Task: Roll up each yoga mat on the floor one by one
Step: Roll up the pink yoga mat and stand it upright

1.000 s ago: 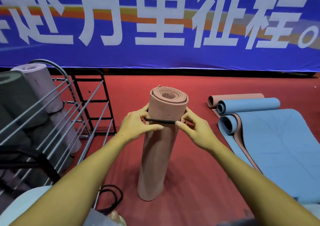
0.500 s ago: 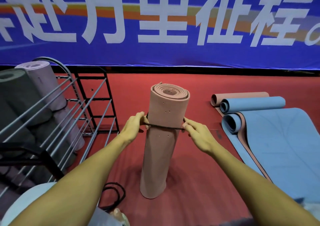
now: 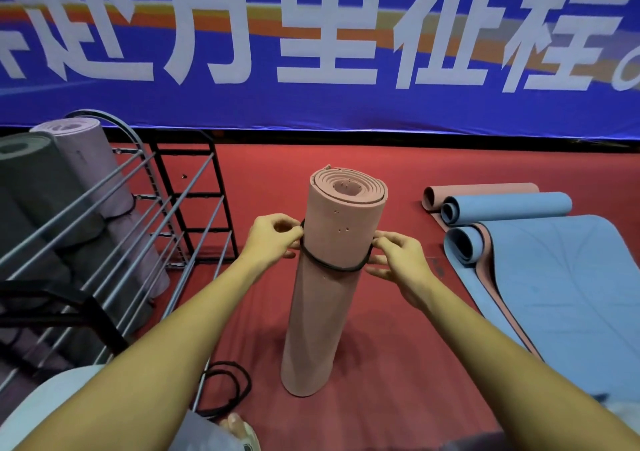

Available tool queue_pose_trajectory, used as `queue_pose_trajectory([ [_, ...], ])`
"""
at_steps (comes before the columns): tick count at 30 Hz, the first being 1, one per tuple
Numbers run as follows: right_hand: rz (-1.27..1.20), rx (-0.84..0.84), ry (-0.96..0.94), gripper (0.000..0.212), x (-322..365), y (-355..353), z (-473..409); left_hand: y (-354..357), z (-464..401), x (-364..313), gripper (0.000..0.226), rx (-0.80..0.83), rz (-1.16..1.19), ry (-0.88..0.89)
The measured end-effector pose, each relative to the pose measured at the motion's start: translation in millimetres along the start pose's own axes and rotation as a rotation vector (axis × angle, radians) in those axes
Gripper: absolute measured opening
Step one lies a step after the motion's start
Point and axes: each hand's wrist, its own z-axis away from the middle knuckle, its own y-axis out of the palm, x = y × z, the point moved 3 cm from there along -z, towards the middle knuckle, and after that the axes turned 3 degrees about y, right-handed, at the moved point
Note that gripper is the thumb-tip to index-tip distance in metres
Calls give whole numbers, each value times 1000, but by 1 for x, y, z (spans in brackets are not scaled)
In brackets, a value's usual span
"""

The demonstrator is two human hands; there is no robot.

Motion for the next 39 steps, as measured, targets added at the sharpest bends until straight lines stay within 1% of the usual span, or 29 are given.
queue_pose_trajectory([
  [3,-32,-10,30,14,-6,-2,-5,0,-2,1,10,7,1,-12],
  [6,-76,43,80,12,-6,-2,-5,1,-5,6,15,9,42,-81],
  [7,-77,55,88,11,-6,-1,-5,1,-6,9,16,8,70,-131],
  [9,-53,56,87,9,-9,-1,-10,0,-8,21,10,18,180,-297],
  [11,-7,29,87,9,-18,1,-15,-1,-8,31,12,35,271,-454],
  [14,80,-7,126,9,-36,2,-24,0,-9,42,13,16,271,-537],
  [16,135,3,147,7,-47,2,-27,3,-8,52,15,8,253,-574],
  [20,231,29,169,8,-61,7,-31,7,-1,81,27,-12,245,-668],
  [23,318,20,191,5,-75,8,-33,8,3,102,23,-48,203,-682],
  [26,419,25,214,11,-95,5,-40,10,8,123,18,-59,149,-692],
  [29,486,21,231,10,-109,2,-47,12,11,140,17,-51,94,-718],
  [32,530,8,254,10,-120,4,-50,12,10,148,16,-34,79,-732],
  [34,519,10,252,4,-122,10,-48,13,9,150,13,-21,70,-721],
  [36,459,12,220,14,-117,18,-43,12,10,150,9,-25,45,-665],
  [37,435,21,194,19,-114,20,-39,12,11,149,11,-27,45,-612],
  [39,413,50,126,29,-106,21,-32,9,11,142,30,-1,47,-446],
])
